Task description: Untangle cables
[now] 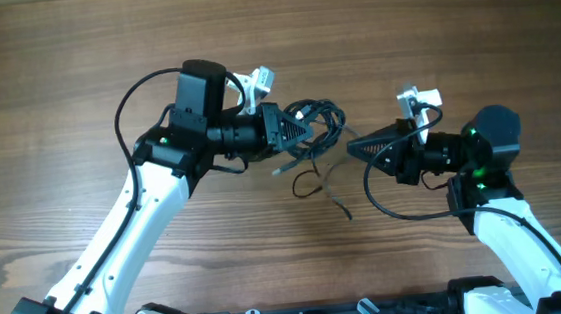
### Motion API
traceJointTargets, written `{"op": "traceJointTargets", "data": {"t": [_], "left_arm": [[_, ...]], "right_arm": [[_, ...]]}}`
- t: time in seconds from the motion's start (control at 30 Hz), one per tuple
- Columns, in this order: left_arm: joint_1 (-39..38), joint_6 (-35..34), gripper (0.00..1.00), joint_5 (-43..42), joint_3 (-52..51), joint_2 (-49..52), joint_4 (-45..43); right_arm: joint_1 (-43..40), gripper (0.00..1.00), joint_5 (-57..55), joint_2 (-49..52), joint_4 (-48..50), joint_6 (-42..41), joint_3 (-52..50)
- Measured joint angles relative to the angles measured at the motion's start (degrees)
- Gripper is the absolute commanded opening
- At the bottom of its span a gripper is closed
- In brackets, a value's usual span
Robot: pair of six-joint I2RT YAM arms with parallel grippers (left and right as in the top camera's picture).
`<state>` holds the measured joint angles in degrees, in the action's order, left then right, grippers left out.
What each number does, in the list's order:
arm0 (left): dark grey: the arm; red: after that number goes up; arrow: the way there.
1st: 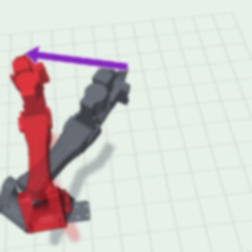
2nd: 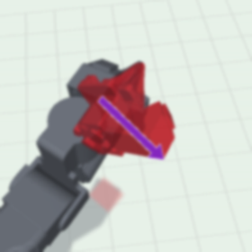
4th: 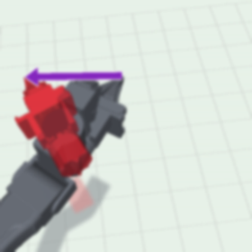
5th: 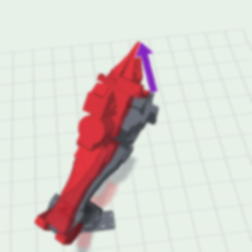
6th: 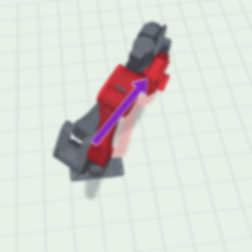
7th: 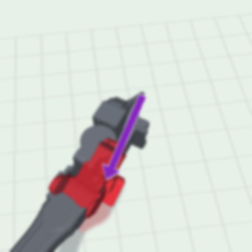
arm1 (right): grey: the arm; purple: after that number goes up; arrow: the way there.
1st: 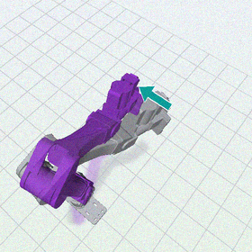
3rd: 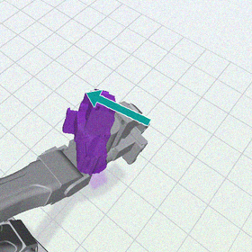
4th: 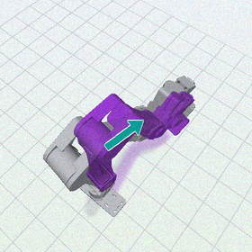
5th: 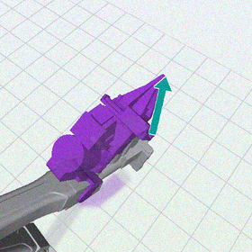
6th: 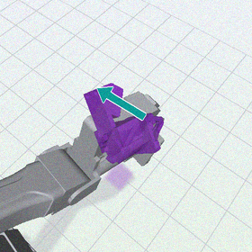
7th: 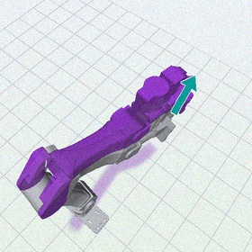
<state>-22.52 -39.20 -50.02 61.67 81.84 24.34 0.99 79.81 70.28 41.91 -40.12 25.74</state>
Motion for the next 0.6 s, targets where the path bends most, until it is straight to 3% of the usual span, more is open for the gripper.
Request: {"op": "traceJointTargets", "data": {"t": [0.2, 0.3, 0.47, 0.6], "left_arm": [[-1.18, 0.39, 0.04, 4.61, 0.0, -0.44, -0.17], [-1.97, 0.44, 0.04, 6.14, 0.0, -0.85, -0.26], [-6.71, 0.44, 0.04, 11.87, 0.0, -0.85, -0.22], [-10.4, 0.42, 0.04, 13.99, 0.0, -0.85, -0.46]], "right_arm": [[0.02, 0.04, 1.16, 0.02, 17.99, -17.92, -0.11], [0.07, 0.04, -1.66, 0.02, 20.33, -23.45, -0.11], [0.04, 0.05, -11.69, 0.02, 20.33, -27.58, -0.11], [0.04, 0.05, -18.01, 0.02, 20.2, -24.3, -0.11]]}}
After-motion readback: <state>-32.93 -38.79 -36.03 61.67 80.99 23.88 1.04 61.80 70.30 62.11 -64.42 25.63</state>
